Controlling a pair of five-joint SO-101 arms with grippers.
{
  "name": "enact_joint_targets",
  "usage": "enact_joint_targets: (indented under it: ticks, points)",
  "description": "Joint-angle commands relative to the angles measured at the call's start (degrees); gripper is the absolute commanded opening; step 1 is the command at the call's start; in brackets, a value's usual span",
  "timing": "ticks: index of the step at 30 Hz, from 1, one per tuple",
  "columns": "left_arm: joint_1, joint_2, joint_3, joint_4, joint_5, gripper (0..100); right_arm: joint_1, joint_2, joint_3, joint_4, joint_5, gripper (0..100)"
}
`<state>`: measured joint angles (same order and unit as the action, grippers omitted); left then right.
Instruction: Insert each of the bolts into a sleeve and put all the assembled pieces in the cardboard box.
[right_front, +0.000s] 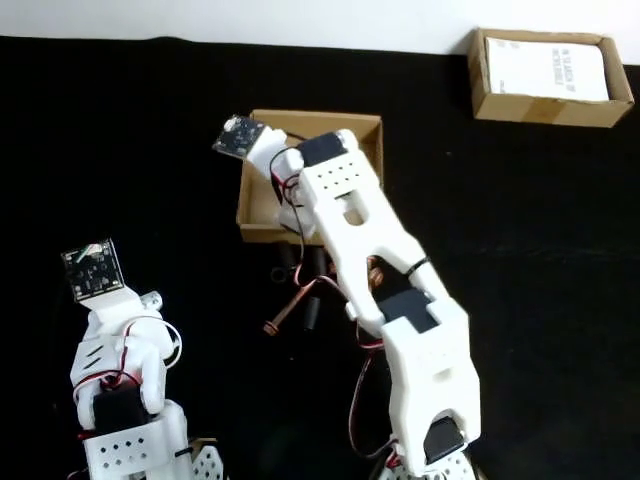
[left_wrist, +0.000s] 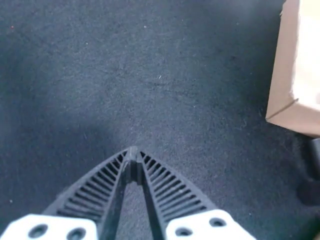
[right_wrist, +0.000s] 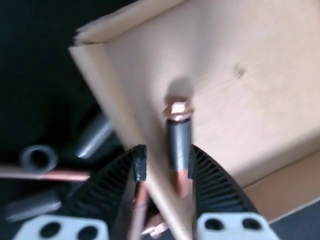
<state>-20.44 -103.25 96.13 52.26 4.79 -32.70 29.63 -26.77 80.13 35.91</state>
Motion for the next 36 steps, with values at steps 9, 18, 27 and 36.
enact_joint_targets:
  ticks: [9,18,27,36]
  points:
    - [-0.5,0.0,1.0,0.4,-0.3,1,-8.1,-22.2,-1.3,21.0,-50.8,12.2]
    - [-0.5,0.0,1.0,0.4,-0.2,1,-14.2,-37.2,25.9,20.2,-62.1,12.2]
    - [-0.5,0.0,1.0,0.4,-0.2,1,-11.2,-37.1,39.5,8.3,-62.6,12.3]
    - [-0.5,0.0,1.0,0.4,-0.2,1,-10.4,-37.1,48.0,-3.1,-62.6,12.6]
